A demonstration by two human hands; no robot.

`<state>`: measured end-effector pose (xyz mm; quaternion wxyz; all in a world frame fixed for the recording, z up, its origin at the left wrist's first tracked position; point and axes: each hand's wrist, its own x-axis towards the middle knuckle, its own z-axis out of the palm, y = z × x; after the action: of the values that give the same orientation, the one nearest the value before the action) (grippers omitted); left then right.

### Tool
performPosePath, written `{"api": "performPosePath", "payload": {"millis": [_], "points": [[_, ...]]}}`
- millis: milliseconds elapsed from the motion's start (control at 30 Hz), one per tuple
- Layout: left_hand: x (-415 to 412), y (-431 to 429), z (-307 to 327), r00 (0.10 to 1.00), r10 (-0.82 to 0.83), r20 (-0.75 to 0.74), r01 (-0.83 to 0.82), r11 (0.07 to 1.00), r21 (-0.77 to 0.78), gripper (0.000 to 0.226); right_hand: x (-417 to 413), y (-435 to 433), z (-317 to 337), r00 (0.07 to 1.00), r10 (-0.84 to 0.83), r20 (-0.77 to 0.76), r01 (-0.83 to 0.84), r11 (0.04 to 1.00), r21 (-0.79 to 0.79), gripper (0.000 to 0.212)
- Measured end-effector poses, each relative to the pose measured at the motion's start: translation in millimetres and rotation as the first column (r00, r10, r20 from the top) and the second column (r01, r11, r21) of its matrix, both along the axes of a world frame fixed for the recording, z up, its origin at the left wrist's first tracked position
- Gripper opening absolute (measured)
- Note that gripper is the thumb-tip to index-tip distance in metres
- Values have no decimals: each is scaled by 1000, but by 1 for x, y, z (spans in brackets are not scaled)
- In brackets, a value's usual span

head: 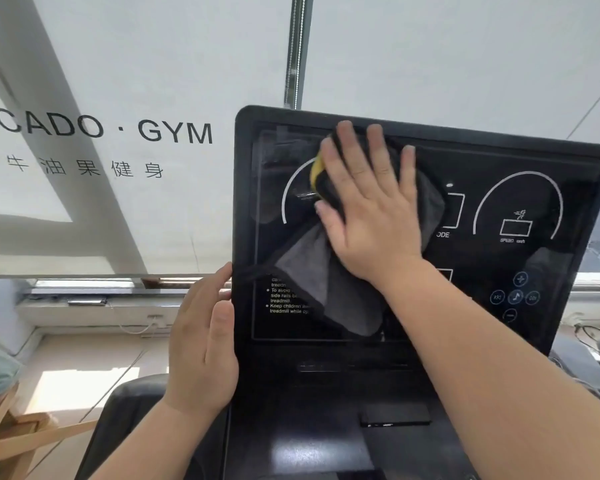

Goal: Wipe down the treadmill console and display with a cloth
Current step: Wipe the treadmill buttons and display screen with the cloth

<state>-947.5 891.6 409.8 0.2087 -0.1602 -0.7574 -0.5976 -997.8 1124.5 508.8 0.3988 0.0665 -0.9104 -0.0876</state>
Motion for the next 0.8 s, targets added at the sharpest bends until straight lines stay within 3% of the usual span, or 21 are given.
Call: {"api": "performPosePath", "payload": {"millis": [133,233,300,400,500,800], "points": [[1,0,2,1000,-14,24,13,1000,7,68,8,40,9,986,-166,21,165,945,-282,68],[3,1,1,998,-7,66,6,1000,20,74,-1,13,14,968,-249,22,238,895,-376,73],[3,2,2,998,-3,69,1,1000,20,74,-10,-18,16,974,-224,31,221,919,-327,76],[3,2,3,998,3,70,-5,1000,27,73,-18,-68,10,996,-75,53,81,990,-114,77],[2,1,2,998,5,57,-6,1000,28,67,-16,-88,3,994,25,111,-31,998,55,75],[2,6,-8,999,20,41,-21,999,26,77,51,-4,-81,979,88,184,-127,969,212,86]]}}
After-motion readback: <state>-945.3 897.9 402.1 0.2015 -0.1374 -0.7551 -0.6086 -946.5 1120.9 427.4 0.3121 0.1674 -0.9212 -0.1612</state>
